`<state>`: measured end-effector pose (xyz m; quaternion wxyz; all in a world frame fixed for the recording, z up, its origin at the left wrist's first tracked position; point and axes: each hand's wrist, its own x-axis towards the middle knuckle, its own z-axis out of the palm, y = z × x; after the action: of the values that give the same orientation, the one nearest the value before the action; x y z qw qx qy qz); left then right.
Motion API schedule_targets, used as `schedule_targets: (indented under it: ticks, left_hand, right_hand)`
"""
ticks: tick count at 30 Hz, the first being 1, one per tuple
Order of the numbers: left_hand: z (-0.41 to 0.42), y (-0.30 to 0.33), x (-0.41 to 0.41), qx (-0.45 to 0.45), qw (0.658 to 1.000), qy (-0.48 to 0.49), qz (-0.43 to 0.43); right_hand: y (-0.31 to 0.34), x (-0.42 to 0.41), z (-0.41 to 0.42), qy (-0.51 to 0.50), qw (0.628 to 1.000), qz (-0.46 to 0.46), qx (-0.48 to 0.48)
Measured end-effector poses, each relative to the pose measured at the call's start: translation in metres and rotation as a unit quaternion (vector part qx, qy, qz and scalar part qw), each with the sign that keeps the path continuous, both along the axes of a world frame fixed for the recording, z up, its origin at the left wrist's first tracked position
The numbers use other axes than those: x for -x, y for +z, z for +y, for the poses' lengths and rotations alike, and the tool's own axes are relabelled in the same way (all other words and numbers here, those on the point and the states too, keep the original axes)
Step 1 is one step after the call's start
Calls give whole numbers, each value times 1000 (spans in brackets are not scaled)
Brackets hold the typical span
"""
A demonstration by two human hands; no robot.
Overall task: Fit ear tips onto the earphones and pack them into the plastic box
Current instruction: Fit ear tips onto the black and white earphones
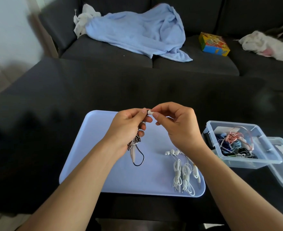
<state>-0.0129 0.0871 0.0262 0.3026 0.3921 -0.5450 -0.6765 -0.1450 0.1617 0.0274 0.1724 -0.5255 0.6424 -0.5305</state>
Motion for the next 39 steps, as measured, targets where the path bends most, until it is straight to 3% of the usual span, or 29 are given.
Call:
schedule_targets:
  ticks: [10,17,20,39]
  left_hand:
    - [-3,-2,-3,13,1000,-9,-3]
    - [-4,-1,-2,-1,1000,-5,-7]
    - [-4,-1,-3,-4,1000,-5,-5]
    - [-7,3,-10,-34,997,-69,25]
  right_hand:
    - [1,3,1,4,1000,-23,-1]
    - [-3,3,3,-20,997,68,34]
    - [-4,2,3,-28,996,66,49]
    - [6,10,6,27,978,-208,-5]
